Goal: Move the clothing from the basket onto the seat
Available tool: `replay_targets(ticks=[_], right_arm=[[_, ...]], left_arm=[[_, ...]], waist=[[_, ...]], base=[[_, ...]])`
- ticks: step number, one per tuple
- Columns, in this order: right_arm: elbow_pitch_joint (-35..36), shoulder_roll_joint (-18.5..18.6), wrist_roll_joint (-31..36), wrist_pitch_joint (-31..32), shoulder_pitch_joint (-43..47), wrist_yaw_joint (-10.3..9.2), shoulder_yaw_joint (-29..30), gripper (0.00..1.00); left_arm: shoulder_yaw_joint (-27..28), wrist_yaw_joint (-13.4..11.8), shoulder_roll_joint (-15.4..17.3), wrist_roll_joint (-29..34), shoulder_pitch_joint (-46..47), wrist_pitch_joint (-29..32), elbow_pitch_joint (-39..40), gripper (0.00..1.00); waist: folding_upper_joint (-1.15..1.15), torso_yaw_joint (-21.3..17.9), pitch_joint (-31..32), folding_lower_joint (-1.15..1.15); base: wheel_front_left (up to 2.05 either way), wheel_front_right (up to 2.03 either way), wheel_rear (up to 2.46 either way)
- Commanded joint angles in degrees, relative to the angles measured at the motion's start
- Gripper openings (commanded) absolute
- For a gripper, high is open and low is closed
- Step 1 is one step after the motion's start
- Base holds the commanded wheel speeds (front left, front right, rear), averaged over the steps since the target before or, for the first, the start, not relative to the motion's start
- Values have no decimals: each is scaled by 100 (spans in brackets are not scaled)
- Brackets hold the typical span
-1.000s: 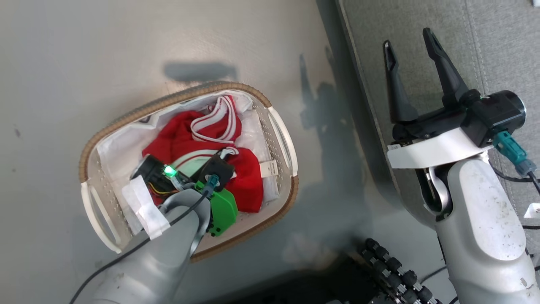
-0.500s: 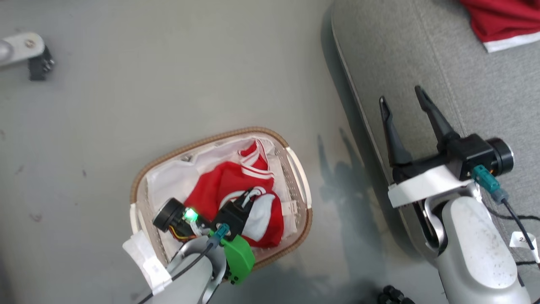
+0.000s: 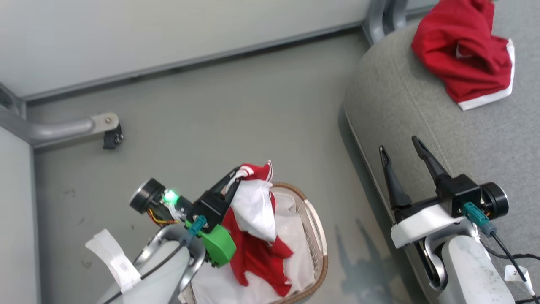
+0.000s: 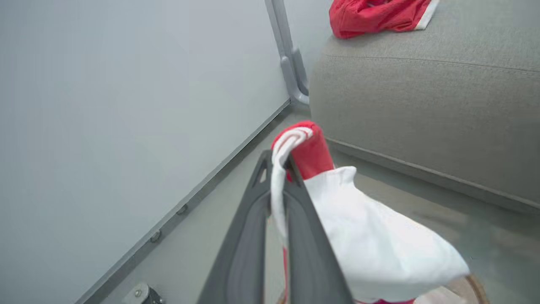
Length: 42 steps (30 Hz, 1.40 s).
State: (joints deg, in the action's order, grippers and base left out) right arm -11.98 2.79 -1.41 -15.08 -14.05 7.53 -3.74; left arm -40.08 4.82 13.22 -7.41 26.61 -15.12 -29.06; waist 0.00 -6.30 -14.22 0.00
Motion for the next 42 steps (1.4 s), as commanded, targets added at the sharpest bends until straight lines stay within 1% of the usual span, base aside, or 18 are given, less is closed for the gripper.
replay_targets(ticks=[1,4,11,18,27,30,34,39,42], right_arm=[[-34,19,28,-14,149,-7,5,100],[-75,20,31,-13,270,-8,-5,100],[-63,20,51,-13,454,-7,-174,100],[-26,20,3,-13,305,-8,-432,100],[-82,18,-100,-13,47,-7,-1017,100],[-96,19,-176,-13,-16,-8,-1239,100],[-101,19,-319,-13,-119,-8,-1621,100],[-170,20,-556,-13,-319,-7,-2246,100],[-292,21,-668,-13,-436,-8,-2472,100]], left_arm=[[45,10,88,53,126,-3,109,0],[87,-30,196,117,270,-3,288,0],[47,68,377,260,811,31,539,0],[8,165,520,305,1581,209,716,0],[-153,248,668,228,2609,412,758,0],[-226,254,634,195,2881,466,717,0],[-403,258,507,136,3186,554,585,0],[-607,263,269,-13,3557,685,354,0],[-717,263,97,-75,3757,733,234,0]], waist=[[0,224,752,0],[0,230,976,0],[0,232,1353,0],[0,204,1437,0],[0,203,1489,0],[0,246,1523,0],[0,334,1571,0],[0,435,1628,0],[0,514,1652,0]], base=[[0,0,0],[0,0,0],[0,0,0],[0,0,0],[0,0,0],[0,0,0],[0,0,0],[0,0,0],[0,0,0]])
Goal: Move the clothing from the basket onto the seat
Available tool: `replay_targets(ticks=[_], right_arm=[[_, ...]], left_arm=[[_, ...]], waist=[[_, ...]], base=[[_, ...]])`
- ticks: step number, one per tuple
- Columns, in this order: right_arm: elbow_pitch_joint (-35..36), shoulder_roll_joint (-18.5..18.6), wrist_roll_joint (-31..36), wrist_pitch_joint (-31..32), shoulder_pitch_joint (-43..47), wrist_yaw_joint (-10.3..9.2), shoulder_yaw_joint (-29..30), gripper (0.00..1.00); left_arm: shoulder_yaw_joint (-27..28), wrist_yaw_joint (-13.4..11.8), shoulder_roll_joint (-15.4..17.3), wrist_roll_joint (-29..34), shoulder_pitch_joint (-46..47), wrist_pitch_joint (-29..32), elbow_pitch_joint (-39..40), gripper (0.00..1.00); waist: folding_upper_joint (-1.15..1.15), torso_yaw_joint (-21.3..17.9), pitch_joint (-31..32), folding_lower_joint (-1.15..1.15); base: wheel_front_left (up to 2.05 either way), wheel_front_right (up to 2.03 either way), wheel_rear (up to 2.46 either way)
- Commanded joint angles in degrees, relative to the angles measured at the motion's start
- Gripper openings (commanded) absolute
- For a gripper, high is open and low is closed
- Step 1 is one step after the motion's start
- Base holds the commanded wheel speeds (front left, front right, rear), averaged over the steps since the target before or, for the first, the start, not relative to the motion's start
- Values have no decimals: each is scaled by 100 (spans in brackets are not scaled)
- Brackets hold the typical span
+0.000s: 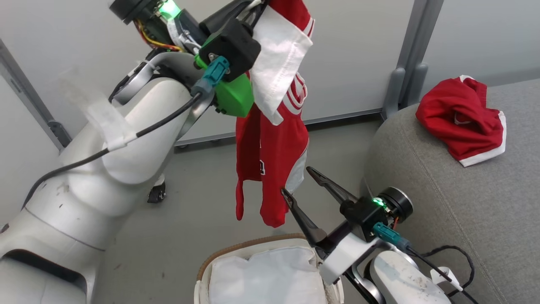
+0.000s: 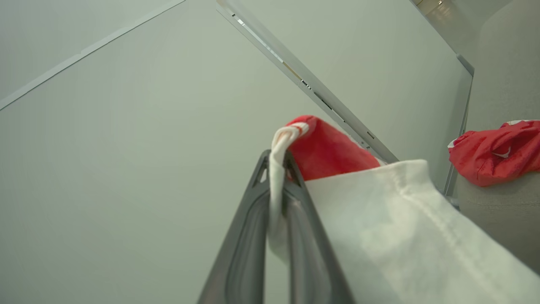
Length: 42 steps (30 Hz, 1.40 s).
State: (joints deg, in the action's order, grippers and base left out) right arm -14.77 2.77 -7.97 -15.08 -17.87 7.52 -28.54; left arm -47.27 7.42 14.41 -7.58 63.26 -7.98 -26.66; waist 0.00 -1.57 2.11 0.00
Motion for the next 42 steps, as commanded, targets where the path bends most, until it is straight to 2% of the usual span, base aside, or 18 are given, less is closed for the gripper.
replay_targets(ticks=[1,6,14,20,30,38,39,40,41,42], right_arm=[[-75,20,-45,-14,-97,-6,-64,100],[-303,20,-205,-13,-281,-7,-124,100],[-491,16,-259,-13,-438,-6,190,100],[-677,21,-29,-13,-686,-7,434,100],[-1347,22,345,-14,-1272,-7,1054,100],[-1693,24,385,-13,-1670,-7,896,100],[-1720,23,378,-13,-1706,-7,888,84],[-1760,22,397,-13,-1756,-7,888,31],[-1780,22,413,-13,-1792,-7,896,18],[-1797,22,427,-13,-1819,-7,908,0]], left_arm=[[-41,-2,-92,-83,177,29,-57,0],[-154,-5,-447,-159,528,146,-307,0],[-262,-5,-917,-338,840,213,-632,0],[-351,-8,-1069,-515,889,212,-727,0],[-519,-38,-1138,-766,921,173,-493,0],[-658,-49,-1149,-964,761,137,-157,0],[-669,-55,-1149,-998,735,144,-132,0],[-683,-63,-1149,-1025,711,159,-97,0],[-690,-78,-1150,-1057,687,159,-74,0],[-700,-90,-1151,-1087,650,169,-56,0]], waist=[[0,78,26,0],[0,263,63,0],[0,582,116,0],[0,743,132,0],[0,920,131,0],[0,954,117,0],[0,955,115,0],[0,956,110,0],[0,957,106,0],[0,958,102,0]], base=[[0,0,0],[0,0,0],[0,0,0],[0,0,0],[0,0,0],[0,0,0],[0,0,0],[0,0,0],[0,0,0],[0,0,0]])
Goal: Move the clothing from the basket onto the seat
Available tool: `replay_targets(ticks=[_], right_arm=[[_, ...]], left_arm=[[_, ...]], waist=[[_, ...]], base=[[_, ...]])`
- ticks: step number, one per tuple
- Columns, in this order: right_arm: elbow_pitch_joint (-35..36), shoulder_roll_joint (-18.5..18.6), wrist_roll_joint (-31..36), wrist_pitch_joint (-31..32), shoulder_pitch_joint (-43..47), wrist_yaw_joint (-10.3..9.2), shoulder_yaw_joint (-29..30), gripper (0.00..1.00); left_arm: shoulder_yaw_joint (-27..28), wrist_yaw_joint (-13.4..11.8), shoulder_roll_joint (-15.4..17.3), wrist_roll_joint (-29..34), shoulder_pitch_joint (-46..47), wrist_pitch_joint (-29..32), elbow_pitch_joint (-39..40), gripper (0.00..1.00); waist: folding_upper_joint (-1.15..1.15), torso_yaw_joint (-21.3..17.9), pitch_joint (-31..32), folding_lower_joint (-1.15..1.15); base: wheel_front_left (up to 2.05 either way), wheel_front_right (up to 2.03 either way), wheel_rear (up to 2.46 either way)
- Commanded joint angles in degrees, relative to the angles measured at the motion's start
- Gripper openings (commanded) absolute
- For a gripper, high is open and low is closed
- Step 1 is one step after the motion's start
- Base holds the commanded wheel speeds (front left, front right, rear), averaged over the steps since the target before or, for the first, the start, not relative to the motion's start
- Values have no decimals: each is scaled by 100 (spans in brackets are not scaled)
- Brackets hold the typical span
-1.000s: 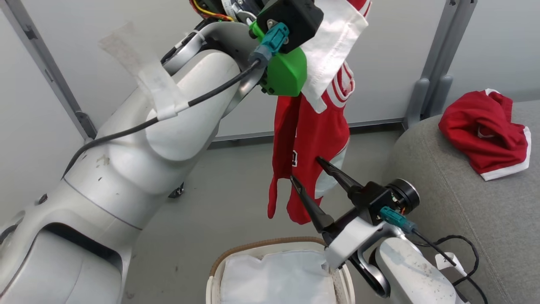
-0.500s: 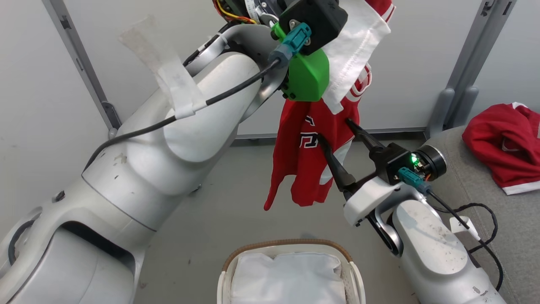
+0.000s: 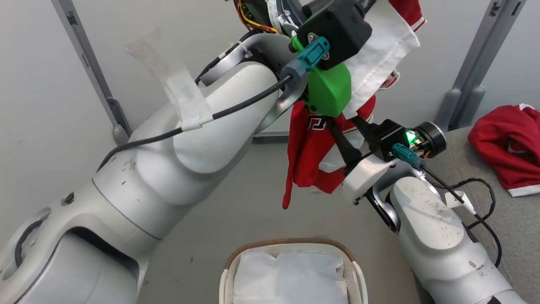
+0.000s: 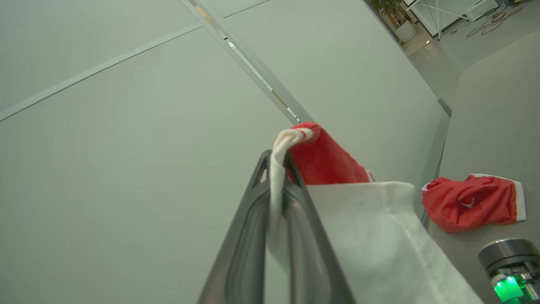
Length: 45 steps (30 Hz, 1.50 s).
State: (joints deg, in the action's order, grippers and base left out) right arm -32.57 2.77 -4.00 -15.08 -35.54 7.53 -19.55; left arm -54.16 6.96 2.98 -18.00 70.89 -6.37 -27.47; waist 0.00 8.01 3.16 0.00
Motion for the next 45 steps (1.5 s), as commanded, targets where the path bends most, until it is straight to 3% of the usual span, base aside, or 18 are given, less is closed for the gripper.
replay_targets(ticks=[1,16,17,18,19,21,28,34,45], right_arm=[[-21,22,42,-13,-61,-8,26,0],[334,23,32,-13,136,-8,220,0],[401,20,11,-13,154,-8,239,0],[440,20,9,-14,175,-8,255,0],[494,20,8,-13,201,-8,281,0],[592,21,6,-14,233,-8,323,0],[884,22,72,-14,315,-8,561,0],[1040,20,127,-14,381,-8,773,0],[1162,20,208,-14,491,-8,921,0]], left_arm=[[-11,-52,-8,-69,-140,24,24,0],[415,-289,697,-575,-879,-303,-459,0],[465,-290,730,-637,-983,-366,-522,20],[496,-295,753,-691,-1068,-413,-563,28],[524,-291,790,-764,-1183,-479,-612,45],[564,-271,824,-878,-1400,-595,-686,100],[775,-353,766,-1152,-2305,-858,-598,100],[1086,-405,618,-1070,-3219,-879,-77,100],[1561,-226,295,-729,-4629,-877,240,100]], waist=[[0,-2,-5,0],[0,-258,-180,0],[0,-282,-193,0],[0,-299,-203,0],[0,-317,-217,0],[0,-351,-238,0],[0,-423,-292,0],[0,-453,-332,0],[0,-563,-371,0]], base=[[0,0,0],[0,0,0],[0,0,0],[0,0,0],[0,0,0],[0,0,0],[0,0,0],[0,0,0],[0,0,0]])
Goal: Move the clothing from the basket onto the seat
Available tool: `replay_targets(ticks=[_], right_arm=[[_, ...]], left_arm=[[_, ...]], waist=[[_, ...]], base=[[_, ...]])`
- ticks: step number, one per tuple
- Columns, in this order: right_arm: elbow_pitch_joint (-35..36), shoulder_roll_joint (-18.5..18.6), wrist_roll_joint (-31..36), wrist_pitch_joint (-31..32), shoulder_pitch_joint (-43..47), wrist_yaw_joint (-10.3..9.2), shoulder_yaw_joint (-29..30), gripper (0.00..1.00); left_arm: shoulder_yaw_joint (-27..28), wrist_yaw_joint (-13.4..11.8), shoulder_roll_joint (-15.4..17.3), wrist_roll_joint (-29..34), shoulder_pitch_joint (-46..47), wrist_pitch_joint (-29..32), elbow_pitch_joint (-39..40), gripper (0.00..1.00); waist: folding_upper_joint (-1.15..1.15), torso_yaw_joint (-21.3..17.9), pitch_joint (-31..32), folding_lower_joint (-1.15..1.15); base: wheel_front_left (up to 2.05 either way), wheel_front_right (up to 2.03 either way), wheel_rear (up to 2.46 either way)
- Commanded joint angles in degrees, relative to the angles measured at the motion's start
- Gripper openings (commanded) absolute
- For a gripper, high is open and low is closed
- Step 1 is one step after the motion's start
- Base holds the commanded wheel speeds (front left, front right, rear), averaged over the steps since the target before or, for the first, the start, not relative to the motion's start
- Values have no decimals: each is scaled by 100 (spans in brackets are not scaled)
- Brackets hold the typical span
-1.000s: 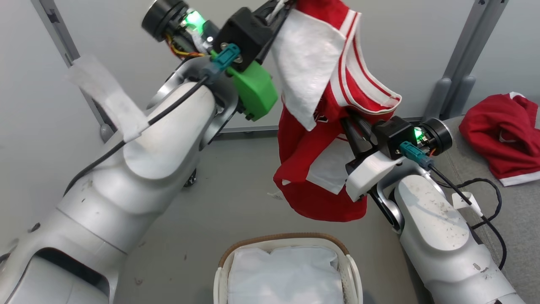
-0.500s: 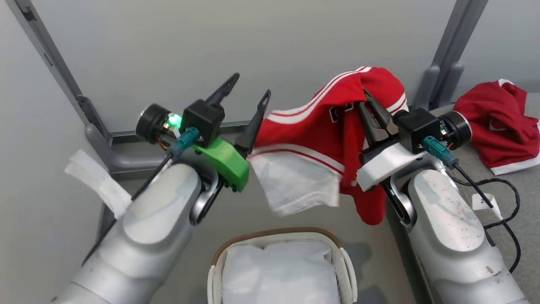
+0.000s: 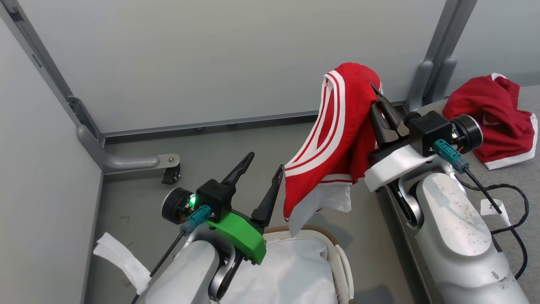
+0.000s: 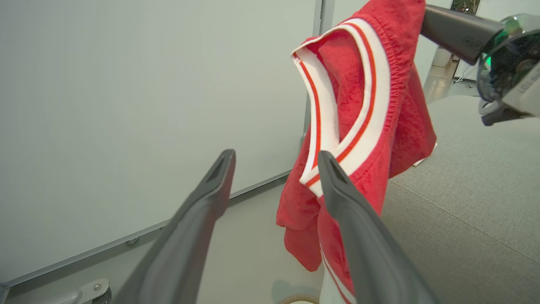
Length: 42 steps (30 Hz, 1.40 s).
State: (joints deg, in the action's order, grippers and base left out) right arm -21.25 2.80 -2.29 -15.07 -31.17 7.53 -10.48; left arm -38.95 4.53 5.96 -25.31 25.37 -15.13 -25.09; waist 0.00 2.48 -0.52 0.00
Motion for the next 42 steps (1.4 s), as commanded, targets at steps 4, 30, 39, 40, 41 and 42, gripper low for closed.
replay_targets(ticks=[4,30,39,40,41,42], right_arm=[[29,19,50,-15,52,-8,43,0],[107,14,638,-15,-37,-8,767,0],[158,16,759,-15,-67,-8,1025,0],[162,15,784,-15,-111,-8,1047,0],[176,15,839,-15,-179,-8,1085,0],[190,16,891,-15,-238,-8,1116,0]], left_arm=[[194,82,-108,110,-320,0,35,100],[377,265,-296,691,-435,-1,154,100],[255,289,-296,742,-311,-1,151,100],[252,291,-296,748,-299,-1,147,100],[251,293,-295,754,-279,-1,144,100],[251,294,-295,765,-258,-1,141,100]], waist=[[0,-81,-18,0],[0,-2354,-645,0],[0,-2432,-915,0],[0,-2416,-947,0],[0,-2390,-996,0],[0,-2369,-1032,0]], base=[[0,0,0],[0,0,0],[0,0,0],[0,0,0],[0,0,0],[0,0,0]])
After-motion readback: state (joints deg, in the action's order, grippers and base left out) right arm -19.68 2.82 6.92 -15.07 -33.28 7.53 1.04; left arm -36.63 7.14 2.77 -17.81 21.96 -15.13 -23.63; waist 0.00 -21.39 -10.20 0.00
